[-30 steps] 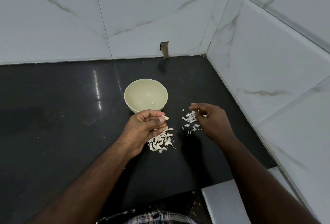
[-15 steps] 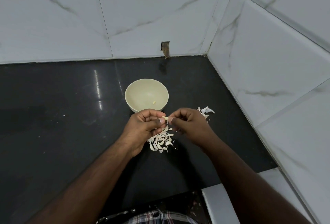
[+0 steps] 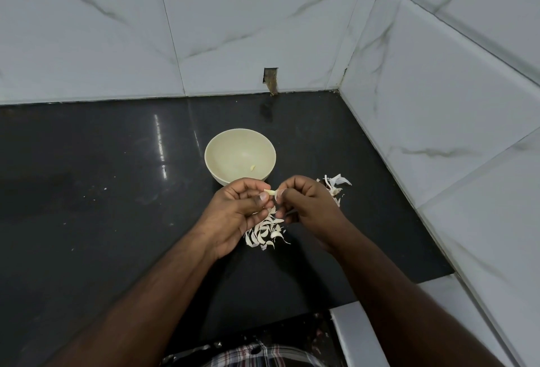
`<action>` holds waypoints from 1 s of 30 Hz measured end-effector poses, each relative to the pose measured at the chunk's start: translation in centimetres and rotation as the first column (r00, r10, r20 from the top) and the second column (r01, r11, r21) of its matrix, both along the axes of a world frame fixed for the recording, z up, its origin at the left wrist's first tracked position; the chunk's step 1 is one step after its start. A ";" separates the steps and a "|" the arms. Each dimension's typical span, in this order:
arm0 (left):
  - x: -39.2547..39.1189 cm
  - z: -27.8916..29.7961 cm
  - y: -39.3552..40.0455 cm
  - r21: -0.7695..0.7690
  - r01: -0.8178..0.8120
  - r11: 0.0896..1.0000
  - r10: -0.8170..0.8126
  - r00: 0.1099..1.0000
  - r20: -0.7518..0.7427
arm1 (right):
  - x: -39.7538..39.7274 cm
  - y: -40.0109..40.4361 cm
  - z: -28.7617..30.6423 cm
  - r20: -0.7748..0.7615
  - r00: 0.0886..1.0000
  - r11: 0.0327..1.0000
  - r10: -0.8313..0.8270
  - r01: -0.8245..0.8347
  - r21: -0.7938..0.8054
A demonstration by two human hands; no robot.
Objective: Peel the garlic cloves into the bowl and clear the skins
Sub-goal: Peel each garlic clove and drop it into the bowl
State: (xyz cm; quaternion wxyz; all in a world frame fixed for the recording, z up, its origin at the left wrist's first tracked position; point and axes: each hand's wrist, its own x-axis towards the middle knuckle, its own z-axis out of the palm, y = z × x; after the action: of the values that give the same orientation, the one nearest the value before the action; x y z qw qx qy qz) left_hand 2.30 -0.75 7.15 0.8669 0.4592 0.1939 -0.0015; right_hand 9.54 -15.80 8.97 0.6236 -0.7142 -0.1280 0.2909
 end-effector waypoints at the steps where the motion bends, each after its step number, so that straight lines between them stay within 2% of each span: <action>1: 0.0 0.0 -0.1 0.003 -0.003 1.000 0.003 1.000 0.003 | 0.0 0.1 0.0 0.009 1.000 1.000 -0.004 0.004 -0.008; 7: -0.1 0.2 0.1 -0.071 -0.041 0.997 0.043 0.999 0.029 | 0.2 -0.1 -0.4 0.039 0.995 0.995 -0.090 0.091 -0.029; 10: -0.2 0.2 0.4 -0.085 -0.003 0.996 0.005 1.000 0.020 | 0.9 -1.0 -0.4 0.079 0.989 0.990 -0.122 0.127 -0.063; 15: -0.1 0.2 0.1 -0.068 0.011 0.998 -0.013 0.999 -0.035 | 3.0 -3.3 -0.7 0.301 0.928 0.937 -0.221 0.287 -0.198; 20: 0.2 0.1 -0.1 -0.041 0.000 0.999 -0.003 0.998 -0.063 | 4.2 -4.7 -0.6 0.498 0.855 0.857 -0.144 0.359 -0.369; 23: 0.3 0.1 -0.3 -0.010 0.000 1.000 -0.001 0.997 -0.071 | 3.7 -4.6 -0.4 0.564 0.825 0.855 -0.027 0.311 -0.415; 26: 0.5 0.2 -0.5 0.008 -0.018 1.000 0.019 0.996 -0.082 | 3.0 -4.0 -0.6 0.629 0.775 0.904 0.054 0.229 -0.360; 30: 0.5 0.1 -0.5 0.054 -0.021 0.998 0.026 0.996 -0.088 | 2.1 -2.6 -0.1 0.596 0.786 0.938 0.168 0.059 -0.342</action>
State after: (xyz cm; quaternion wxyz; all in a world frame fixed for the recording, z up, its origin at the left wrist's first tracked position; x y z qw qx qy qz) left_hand 2.81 -1.25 7.26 0.8449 0.4794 0.2374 -0.0063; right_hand 11.66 -18.41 8.83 0.4049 -0.8628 -0.2927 0.0777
